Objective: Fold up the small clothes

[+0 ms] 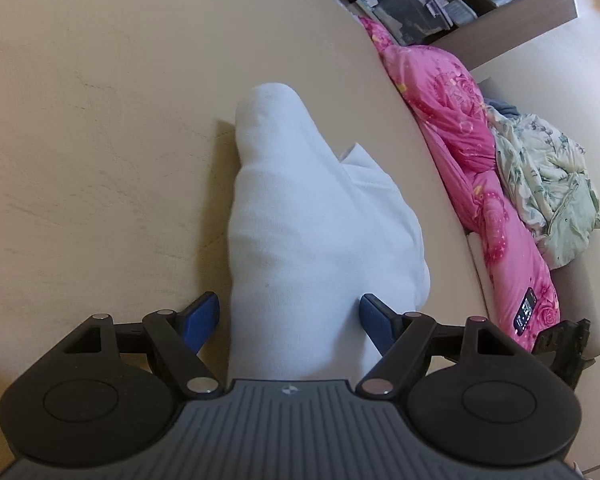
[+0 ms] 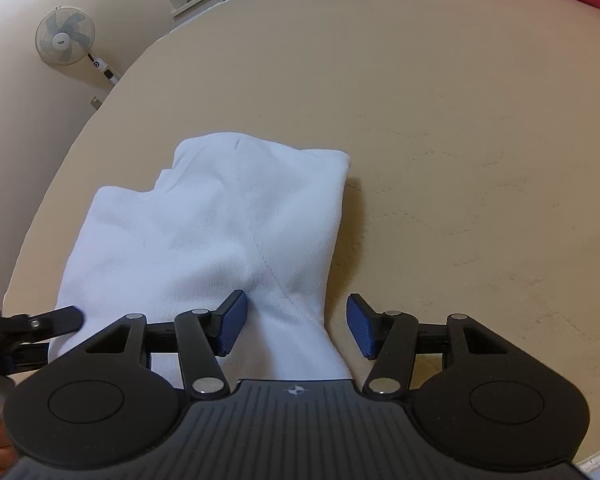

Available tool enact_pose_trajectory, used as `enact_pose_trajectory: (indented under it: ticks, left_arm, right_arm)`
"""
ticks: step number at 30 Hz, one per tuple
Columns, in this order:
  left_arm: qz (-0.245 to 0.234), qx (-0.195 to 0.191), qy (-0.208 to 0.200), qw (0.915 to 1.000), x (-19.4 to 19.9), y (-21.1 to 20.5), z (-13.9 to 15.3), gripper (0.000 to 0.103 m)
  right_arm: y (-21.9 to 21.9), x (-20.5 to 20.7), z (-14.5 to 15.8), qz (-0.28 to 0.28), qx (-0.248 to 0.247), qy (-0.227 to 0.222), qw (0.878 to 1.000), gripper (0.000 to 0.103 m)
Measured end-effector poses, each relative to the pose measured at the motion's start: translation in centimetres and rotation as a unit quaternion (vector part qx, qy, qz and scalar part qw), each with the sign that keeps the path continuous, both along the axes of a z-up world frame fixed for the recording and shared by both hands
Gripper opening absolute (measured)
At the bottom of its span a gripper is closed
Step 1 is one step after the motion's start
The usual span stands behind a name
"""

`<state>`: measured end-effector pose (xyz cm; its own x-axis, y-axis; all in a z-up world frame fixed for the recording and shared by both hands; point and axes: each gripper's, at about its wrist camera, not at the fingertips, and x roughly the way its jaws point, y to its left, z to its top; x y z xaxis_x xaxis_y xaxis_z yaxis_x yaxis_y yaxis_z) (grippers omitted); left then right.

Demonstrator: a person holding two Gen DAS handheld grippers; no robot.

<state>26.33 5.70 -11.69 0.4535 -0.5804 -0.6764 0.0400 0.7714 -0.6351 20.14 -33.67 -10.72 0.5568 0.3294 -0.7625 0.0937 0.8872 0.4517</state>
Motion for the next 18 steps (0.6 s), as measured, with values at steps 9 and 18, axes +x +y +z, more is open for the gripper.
enact_pose_trajectory:
  ticks: [9,18]
  left_arm:
    - [-0.022,0.024,-0.047,0.9984,0.3,-1.3,1.6,0.028]
    - [-0.02,0.092,-0.119,0.9884,0.7,3.2,8.9,0.027]
  right_arm:
    - [1.7,1.0,0.6,-0.002,-0.001,-0.046,0.999,0.011]
    - [5.0,2.3,3.6,0.039,0.049,-0.159,0.985,0.009]
